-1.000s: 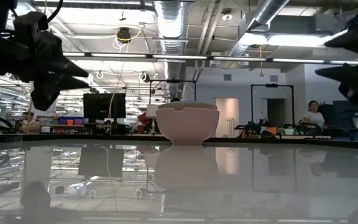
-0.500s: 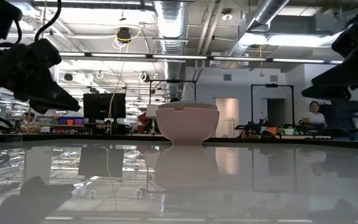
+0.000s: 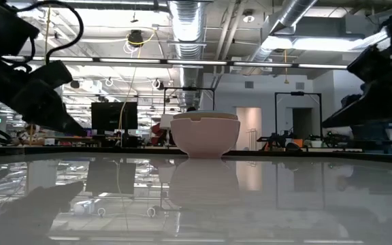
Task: Nest bowls inside each other
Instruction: Return to Home Position
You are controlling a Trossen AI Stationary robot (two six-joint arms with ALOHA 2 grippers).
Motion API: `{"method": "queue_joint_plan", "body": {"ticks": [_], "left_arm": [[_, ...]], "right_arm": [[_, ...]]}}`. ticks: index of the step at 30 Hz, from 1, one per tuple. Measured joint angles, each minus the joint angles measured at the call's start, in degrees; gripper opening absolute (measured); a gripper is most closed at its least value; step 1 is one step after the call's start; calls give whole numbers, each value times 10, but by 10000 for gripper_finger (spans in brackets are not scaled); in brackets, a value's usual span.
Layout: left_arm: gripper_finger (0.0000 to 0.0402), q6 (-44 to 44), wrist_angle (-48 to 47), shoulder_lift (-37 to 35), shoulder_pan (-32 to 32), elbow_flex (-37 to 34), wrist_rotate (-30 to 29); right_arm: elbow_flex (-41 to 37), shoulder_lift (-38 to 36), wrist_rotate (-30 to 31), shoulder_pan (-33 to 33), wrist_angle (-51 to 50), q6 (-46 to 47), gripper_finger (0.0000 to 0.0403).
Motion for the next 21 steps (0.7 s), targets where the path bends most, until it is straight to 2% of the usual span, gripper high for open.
{"method": "queue_joint_plan", "body": {"ticks": [6, 10, 21], "left_arm": [[100, 45, -1, 40, 22, 0, 40], [100, 63, -2, 70, 29, 0, 46], [100, -53, -6, 88, 29, 2, 30]], "right_arm": [[0, 31, -33, -34, -2, -31, 260], [0, 49, -40, -48, -2, -31, 260], [0, 54, -39, -49, 0, -31, 260]]}}
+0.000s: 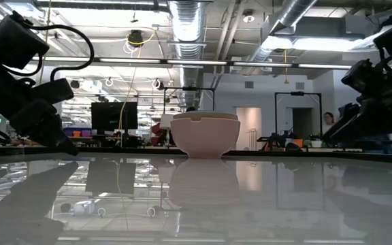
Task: Nest bowls inside each other
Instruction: Return to Home Position
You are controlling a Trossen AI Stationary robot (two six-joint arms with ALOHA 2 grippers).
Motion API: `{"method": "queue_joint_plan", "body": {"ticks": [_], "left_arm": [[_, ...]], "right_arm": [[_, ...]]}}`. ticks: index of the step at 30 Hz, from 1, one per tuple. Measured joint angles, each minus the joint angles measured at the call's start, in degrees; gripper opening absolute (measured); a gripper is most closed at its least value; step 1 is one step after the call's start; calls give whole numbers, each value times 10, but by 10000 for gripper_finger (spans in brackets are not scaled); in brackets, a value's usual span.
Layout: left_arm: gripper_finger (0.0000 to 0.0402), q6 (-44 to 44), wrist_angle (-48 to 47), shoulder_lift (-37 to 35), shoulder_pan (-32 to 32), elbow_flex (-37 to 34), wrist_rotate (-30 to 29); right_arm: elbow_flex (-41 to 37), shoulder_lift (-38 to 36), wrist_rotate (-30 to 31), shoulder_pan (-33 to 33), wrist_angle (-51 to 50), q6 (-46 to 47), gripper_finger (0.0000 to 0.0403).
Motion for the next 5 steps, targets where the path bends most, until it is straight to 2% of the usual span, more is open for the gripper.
{"method": "queue_joint_plan", "body": {"ticks": [5], "left_arm": [[100, 0, -1, 0, 0, 1, 0]], "right_arm": [[0, 0, 1, 0, 0, 0, 260]]}}
